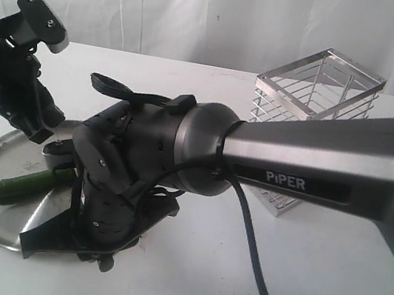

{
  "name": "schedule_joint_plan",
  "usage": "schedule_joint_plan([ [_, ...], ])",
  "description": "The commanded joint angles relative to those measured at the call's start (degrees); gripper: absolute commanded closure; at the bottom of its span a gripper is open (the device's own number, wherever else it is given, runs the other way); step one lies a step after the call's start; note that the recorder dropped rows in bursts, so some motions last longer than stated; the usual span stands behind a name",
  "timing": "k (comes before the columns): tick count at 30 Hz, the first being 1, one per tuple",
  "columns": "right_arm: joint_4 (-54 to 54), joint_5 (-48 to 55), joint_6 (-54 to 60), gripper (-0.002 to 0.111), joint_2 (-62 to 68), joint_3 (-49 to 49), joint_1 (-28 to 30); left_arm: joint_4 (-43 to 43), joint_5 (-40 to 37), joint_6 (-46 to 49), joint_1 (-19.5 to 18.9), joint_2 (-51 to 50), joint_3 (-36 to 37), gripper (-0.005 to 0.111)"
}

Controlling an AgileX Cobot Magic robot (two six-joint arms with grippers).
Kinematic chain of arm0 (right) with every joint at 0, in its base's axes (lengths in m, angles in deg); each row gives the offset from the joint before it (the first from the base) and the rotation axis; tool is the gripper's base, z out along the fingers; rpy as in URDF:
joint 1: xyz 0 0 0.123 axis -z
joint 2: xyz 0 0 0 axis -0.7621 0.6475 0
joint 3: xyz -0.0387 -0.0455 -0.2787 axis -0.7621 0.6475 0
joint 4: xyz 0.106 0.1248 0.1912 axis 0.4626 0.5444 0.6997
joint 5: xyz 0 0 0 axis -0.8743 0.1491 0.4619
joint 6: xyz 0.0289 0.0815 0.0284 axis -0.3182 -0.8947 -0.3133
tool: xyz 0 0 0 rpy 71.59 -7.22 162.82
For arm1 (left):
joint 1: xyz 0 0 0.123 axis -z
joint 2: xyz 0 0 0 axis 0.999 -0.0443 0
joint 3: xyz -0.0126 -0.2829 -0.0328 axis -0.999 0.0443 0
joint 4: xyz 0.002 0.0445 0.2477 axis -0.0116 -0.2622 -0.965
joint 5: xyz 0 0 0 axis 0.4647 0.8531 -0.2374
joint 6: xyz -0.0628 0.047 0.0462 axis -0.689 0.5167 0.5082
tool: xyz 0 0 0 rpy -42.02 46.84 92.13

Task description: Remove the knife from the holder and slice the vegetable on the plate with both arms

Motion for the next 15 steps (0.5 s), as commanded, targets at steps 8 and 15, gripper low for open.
schedule_joint_plan([
  [8, 1.03, -0.11, -0.24, 0.108, -0.14, 0.18, 0.00, 0.86, -0.61, -0.38, 0.08, 0.58, 0.23, 0.056],
  [15, 1.49, 0.15, -0.24, 0.108, -0.24, 0.18, 0.00, 0.86, -0.61, -0.38, 0.08, 0.58, 0.23, 0.056],
])
